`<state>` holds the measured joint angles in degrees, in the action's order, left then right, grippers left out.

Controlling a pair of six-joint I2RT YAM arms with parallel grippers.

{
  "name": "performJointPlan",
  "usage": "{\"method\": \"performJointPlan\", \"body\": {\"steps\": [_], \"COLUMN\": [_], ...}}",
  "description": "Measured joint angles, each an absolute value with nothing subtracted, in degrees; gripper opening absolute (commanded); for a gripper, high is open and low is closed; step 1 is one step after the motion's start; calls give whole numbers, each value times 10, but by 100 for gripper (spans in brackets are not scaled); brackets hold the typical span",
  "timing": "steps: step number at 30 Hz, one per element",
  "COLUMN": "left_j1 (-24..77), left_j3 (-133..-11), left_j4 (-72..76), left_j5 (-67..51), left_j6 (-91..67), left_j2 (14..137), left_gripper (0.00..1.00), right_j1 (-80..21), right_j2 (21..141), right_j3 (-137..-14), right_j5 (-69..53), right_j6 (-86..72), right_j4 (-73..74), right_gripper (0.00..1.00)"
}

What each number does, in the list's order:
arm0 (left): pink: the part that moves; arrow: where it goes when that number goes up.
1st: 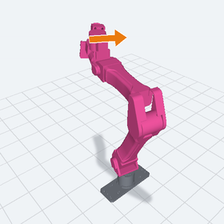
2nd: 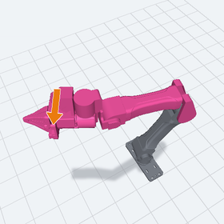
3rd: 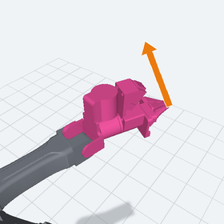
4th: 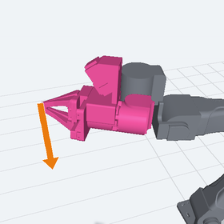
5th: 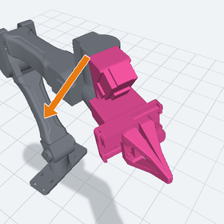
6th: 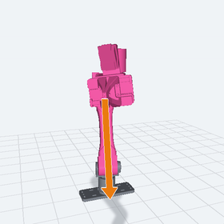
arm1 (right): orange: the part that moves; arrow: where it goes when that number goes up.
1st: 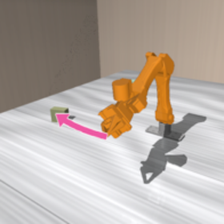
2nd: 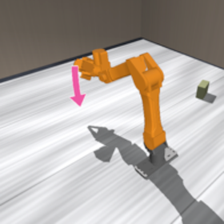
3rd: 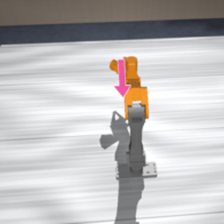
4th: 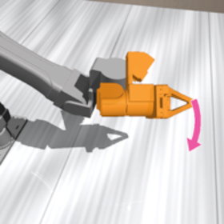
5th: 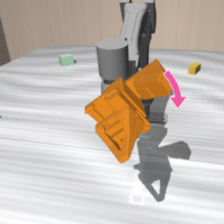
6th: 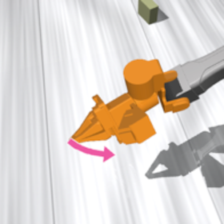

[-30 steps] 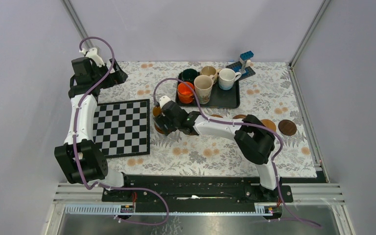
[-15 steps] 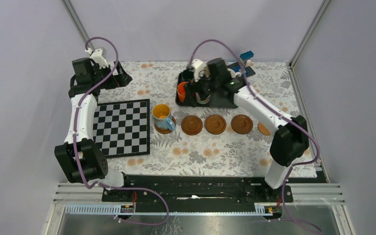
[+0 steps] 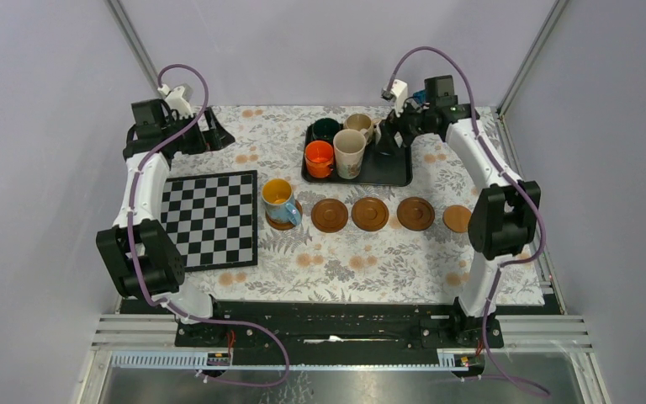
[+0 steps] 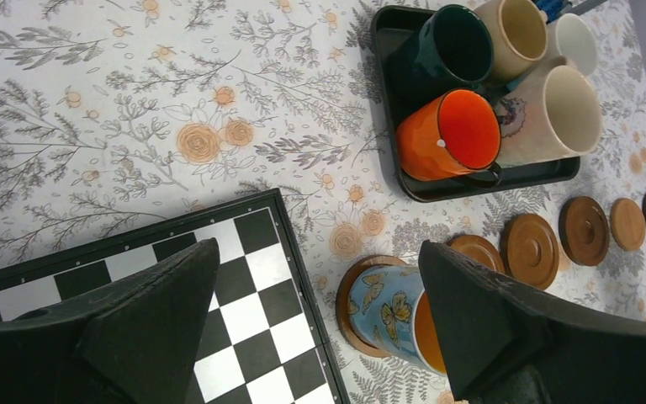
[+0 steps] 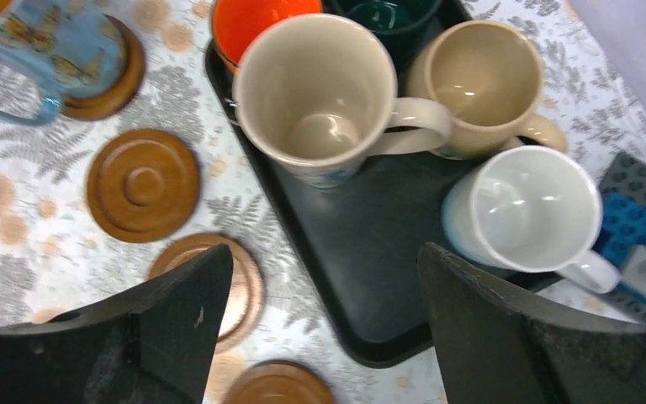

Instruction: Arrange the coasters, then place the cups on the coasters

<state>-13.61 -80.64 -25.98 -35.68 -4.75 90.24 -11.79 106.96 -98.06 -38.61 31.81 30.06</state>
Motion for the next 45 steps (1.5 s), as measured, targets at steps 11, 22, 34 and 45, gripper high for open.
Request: {"method": "performJointPlan", "body": {"steps": [11,22,34,45], "left_j1": [-136,-136,-138,-140], "left_j3": [-829,-829,-829,-829], "left_j4": [-269,-275,-288,-291], "left_j5": [-397,-401,-401,-399], "left_j6": [-20,-13,2,2], "left_j2": [910,910,910,921], "left_gripper": [99,99,99,99], "right_j1": [-84,-87,-120,-126], "right_j2": [1271,1401,1416,1425], "right_j3": [-1241,-1409,-1404,-1405], "right_j5": [-468,-476,-470,-455], "right_j6": [635,811,864,888], "right_j4": [476,586,577,560], "right_gripper": [91,92,95,96]}}
